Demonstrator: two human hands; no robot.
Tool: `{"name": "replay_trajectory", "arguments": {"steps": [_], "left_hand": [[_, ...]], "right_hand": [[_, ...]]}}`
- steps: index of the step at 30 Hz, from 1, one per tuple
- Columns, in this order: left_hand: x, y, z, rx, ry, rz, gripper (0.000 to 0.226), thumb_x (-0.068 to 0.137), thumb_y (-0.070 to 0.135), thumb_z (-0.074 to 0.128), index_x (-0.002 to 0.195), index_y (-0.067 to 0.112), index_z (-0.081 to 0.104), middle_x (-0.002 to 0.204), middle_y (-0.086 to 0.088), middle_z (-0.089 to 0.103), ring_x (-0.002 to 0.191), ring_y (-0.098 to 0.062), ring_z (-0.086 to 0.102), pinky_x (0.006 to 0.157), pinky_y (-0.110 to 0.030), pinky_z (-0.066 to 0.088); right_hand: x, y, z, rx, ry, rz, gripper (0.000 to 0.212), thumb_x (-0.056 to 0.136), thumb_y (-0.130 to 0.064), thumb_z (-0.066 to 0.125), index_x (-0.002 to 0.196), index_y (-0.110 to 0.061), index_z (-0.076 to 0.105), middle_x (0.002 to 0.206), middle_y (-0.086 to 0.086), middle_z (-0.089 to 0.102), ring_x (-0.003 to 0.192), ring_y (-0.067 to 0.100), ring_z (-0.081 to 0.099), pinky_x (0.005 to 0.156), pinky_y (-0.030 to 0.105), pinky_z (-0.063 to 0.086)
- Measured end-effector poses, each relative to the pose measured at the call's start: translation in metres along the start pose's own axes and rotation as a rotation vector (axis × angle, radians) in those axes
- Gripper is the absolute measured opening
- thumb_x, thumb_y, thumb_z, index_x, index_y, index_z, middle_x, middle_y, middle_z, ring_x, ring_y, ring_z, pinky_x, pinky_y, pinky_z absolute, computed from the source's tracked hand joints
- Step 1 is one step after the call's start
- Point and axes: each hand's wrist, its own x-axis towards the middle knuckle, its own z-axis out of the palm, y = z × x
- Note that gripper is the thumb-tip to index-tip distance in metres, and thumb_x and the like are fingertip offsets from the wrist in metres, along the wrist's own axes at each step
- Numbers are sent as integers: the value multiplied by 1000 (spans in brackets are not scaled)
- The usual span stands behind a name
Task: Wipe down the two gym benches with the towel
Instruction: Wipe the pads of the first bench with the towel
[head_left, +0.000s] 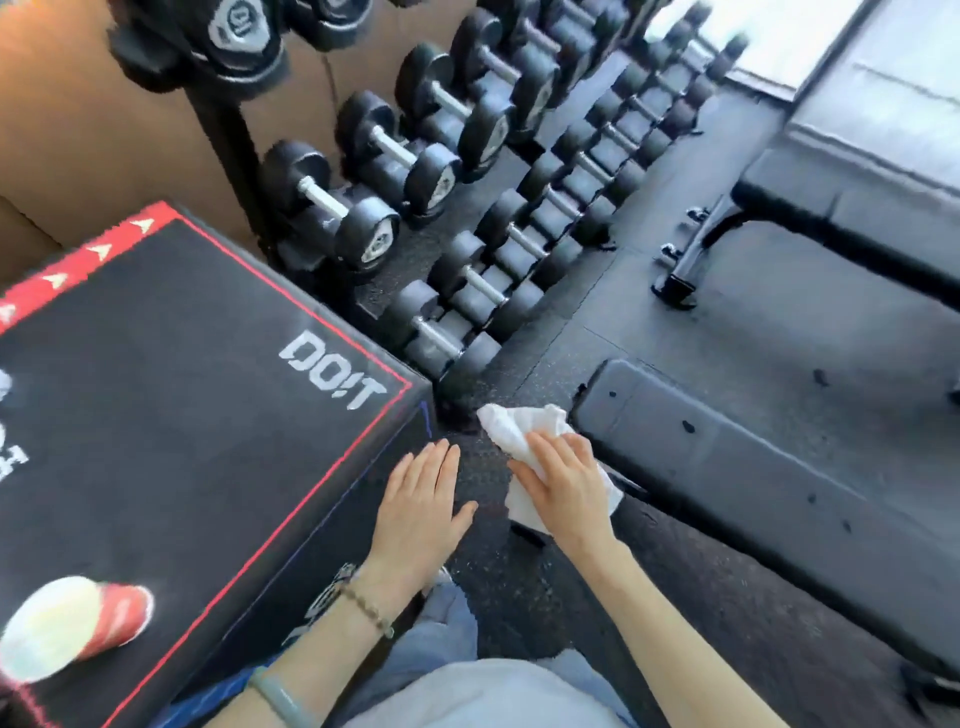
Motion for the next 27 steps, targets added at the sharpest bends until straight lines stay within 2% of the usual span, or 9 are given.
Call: {"name": "replay_trajectory", "arguments": {"steps": [3, 7, 11, 13, 17, 19, 22, 25, 27], "left_hand": [[12, 44, 7, -15, 8, 171, 63, 82, 44, 43, 126, 0, 56, 128, -16, 57, 118, -27, 49, 101, -42, 31], [16, 119, 19, -6, -4, 359, 63, 84, 43, 43, 127, -1, 54, 129, -17, 56, 118, -28, 48, 101, -42, 31], [2, 206, 32, -36, -8, 475, 66, 77, 36, 73, 128, -1, 53, 130, -16, 55, 120, -30, 51, 104, -44, 35], [-8, 247, 39, -43, -23, 505, 68, 74, 34, 75, 128, -1, 53, 131, -16, 55, 121, -29, 52, 102, -46, 42], [-31, 324, 58, -45, -78, 590, 69, 75, 35, 75, 129, -1, 52, 131, -16, 55, 122, -30, 52, 101, -47, 44], [-42, 361, 64, -49, -94, 650, 68, 76, 36, 74, 130, -1, 52, 132, -16, 55, 122, -29, 52, 100, -47, 44], [-57, 411, 69, -59, -96, 759, 64, 79, 37, 70, 129, 0, 53, 131, -14, 55, 122, -28, 52, 103, -44, 41], [-65, 455, 73, -50, -112, 861, 60, 85, 42, 46, 128, 1, 54, 130, -13, 57, 120, -27, 53, 106, -39, 29], [-65, 484, 76, -38, -133, 922, 62, 84, 43, 38, 127, 1, 55, 129, -13, 57, 119, -27, 54, 106, -37, 26]], "right_hand": [[-34, 35, -37, -10, 95, 129, 45, 92, -44, 49, 102, -5, 68, 101, 4, 69, 93, 22, 44, 84, 28, 40], [-92, 79, -95, -98, 174, 290, 41, 88, -39, 53, 104, -5, 68, 103, 4, 69, 97, 20, 45, 84, 31, 45], [-159, 121, -151, -204, 247, 382, 39, 86, -39, 54, 101, -7, 70, 100, 3, 70, 97, 19, 45, 83, 28, 46], [-193, 142, -174, -242, 254, 422, 38, 86, -39, 54, 101, -8, 70, 100, 2, 70, 98, 18, 45, 82, 30, 49], [-262, 180, -219, -330, 252, 519, 34, 85, -38, 59, 103, -12, 70, 102, 1, 69, 97, 18, 45, 80, 32, 52], [-294, 197, -241, -382, 263, 553, 31, 84, -36, 64, 103, -13, 70, 102, 2, 69, 95, 18, 45, 80, 32, 51], [-335, 217, -271, -477, 302, 589, 31, 86, -37, 56, 100, -13, 70, 99, 2, 69, 91, 18, 45, 84, 30, 44], [-365, 234, -295, -554, 341, 644, 31, 86, -37, 54, 98, -13, 70, 94, 2, 68, 88, 18, 44, 81, 30, 45], [-381, 245, -309, -592, 355, 685, 32, 86, -38, 54, 99, -14, 70, 93, 1, 68, 88, 17, 45, 80, 31, 48]]}}
